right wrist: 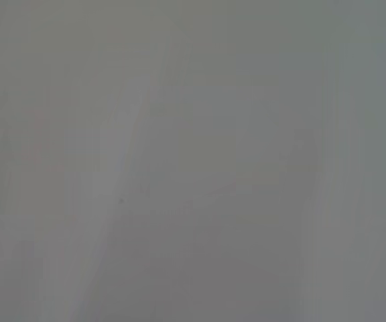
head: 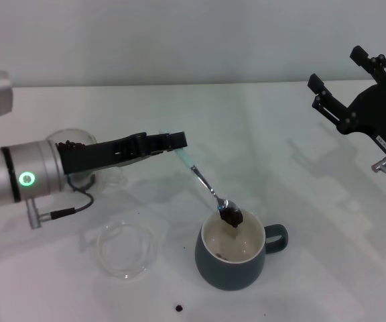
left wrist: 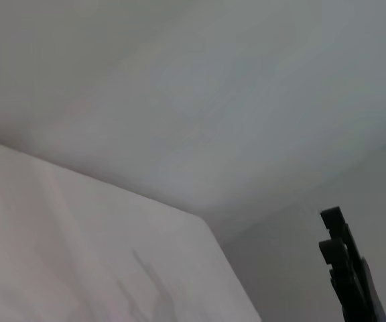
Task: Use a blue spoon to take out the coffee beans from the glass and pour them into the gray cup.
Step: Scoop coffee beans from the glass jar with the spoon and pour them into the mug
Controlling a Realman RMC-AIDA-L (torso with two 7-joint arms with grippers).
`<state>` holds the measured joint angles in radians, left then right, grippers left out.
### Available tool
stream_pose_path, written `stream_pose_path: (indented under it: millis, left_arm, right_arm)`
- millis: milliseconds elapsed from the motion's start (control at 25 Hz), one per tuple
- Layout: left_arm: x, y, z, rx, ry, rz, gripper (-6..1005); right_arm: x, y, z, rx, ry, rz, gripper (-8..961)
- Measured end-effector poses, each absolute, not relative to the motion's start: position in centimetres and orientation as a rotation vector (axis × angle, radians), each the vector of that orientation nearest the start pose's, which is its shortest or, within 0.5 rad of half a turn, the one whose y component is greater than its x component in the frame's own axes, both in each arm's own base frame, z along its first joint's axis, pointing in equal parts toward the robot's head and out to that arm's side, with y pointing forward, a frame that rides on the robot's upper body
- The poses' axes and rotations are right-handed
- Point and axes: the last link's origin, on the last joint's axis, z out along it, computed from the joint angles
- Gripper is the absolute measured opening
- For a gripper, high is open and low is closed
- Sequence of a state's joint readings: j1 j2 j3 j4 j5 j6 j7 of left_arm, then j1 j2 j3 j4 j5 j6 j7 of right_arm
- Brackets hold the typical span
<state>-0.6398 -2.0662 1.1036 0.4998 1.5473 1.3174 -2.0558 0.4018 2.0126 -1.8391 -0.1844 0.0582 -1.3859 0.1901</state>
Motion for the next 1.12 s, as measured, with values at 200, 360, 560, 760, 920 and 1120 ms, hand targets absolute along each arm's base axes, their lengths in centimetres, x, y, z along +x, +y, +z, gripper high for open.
stream_pose_path:
  millis: [200,360,560,760,920,1120]
  left_arm:
    - [-18.8,36.7,-4.9,-2.597,-1.522,-0.941,147]
    - [-17.7,37.0,-5.0,-2.653,-1.473,-0.903,146]
    - [-17.4,37.5,-4.5,-2.642,-1.462,-0.874,143]
    - [-17.7,37.7,-4.0,-2.631,-1.451,-0.854,141]
    - [-17.4,37.8,-3.9,-2.663,-1.399,-0.783,140]
    - [-17.0,38.0,-3.6,-2.693,-1.331,-0.697,141]
  right_arm:
    - [29.9,32.1,0.6,-1.832,0.146,0.822,846]
    - [29.8,32.1,0.6,-1.833,0.146,0.825,846]
    - [29.8,32.1,0.6,-1.833,0.149,0.827,846]
    - [30.0,31.9,0.6,-1.833,0.153,0.824,846]
    - [29.9,31.9,0.6,-1.834,0.154,0.826,846]
    - [29.9,31.9,0.5,-1.836,0.154,0.828,846]
